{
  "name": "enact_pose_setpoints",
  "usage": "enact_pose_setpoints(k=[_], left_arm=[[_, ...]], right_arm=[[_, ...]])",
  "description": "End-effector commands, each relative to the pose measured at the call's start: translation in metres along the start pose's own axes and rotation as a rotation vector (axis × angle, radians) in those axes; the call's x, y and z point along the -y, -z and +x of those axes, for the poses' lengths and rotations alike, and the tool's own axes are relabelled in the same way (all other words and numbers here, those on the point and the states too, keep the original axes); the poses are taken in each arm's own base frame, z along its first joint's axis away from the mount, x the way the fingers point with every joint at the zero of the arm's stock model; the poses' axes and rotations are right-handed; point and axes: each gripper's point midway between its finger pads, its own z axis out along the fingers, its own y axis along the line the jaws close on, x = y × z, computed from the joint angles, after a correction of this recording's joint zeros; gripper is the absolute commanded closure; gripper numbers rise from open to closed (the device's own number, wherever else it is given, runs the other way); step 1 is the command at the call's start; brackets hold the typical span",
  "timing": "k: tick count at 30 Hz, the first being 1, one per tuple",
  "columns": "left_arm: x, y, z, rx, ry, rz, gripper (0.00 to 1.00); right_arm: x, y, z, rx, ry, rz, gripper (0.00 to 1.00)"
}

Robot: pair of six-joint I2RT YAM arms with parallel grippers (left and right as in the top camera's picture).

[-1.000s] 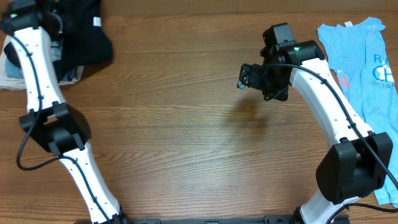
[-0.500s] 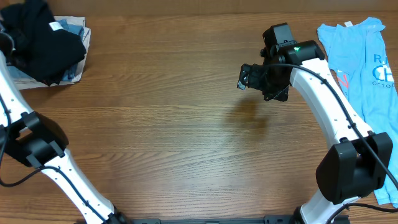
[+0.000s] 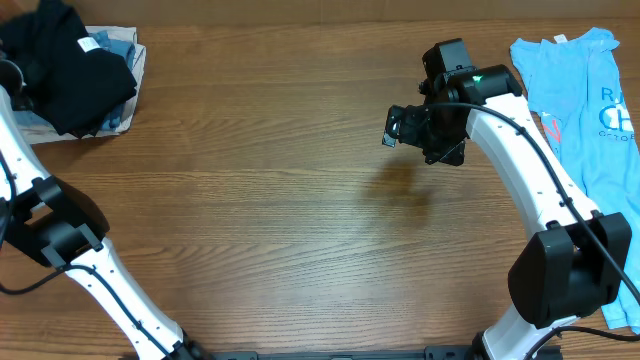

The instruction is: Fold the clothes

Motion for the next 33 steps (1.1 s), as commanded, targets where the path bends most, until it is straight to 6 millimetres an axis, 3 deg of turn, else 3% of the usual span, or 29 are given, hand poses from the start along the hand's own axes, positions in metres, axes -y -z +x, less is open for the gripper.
enact_pose_setpoints(k=[1,8,12,15,22,23,25,28,30,33], left_arm=[[-0.037,-0.034,0.019,-0.051,0.076,-0.144,0.87],[-0.048,-0.039,0.031,-0.086,0.103,-0.194,0.67],[-0.043,-0.03,0.028,-0.08,0.102,-0.184,0.46],[-0.036,-0.012,0.018,-0.05,0.102,-0.166,0.36],[0.003,0.05,-0.01,0.04,0.093,-0.023,0.37],[0.017,0.07,-0.016,0.063,0.085,0.034,0.33],[0.025,0.087,-0.021,0.087,0.078,0.064,0.24],[0.028,0.103,-0.027,0.119,0.073,0.066,0.2],[0.03,0.106,-0.031,0.139,0.07,0.072,0.27],[0.035,0.103,-0.042,0.184,0.056,0.091,0.84]], right_arm=[[0.0,0.0,0.001,-0.002,-0.004,0.003,0.0],[0.001,0.0,0.003,-0.008,-0.006,0.006,0.0],[0.002,0.0,0.004,-0.012,-0.006,0.008,0.0],[0.002,0.0,0.004,-0.014,-0.007,0.009,0.0],[0.002,0.0,0.004,-0.014,-0.007,0.009,0.0],[0.002,0.0,0.004,-0.014,-0.007,0.009,0.0],[0.002,0.0,0.004,-0.014,-0.006,0.009,0.0],[0.002,0.0,0.004,-0.014,-0.006,0.009,0.0],[0.002,0.0,0.004,-0.014,-0.006,0.009,0.0],[0.002,0.0,0.004,-0.012,-0.006,0.008,0.0]])
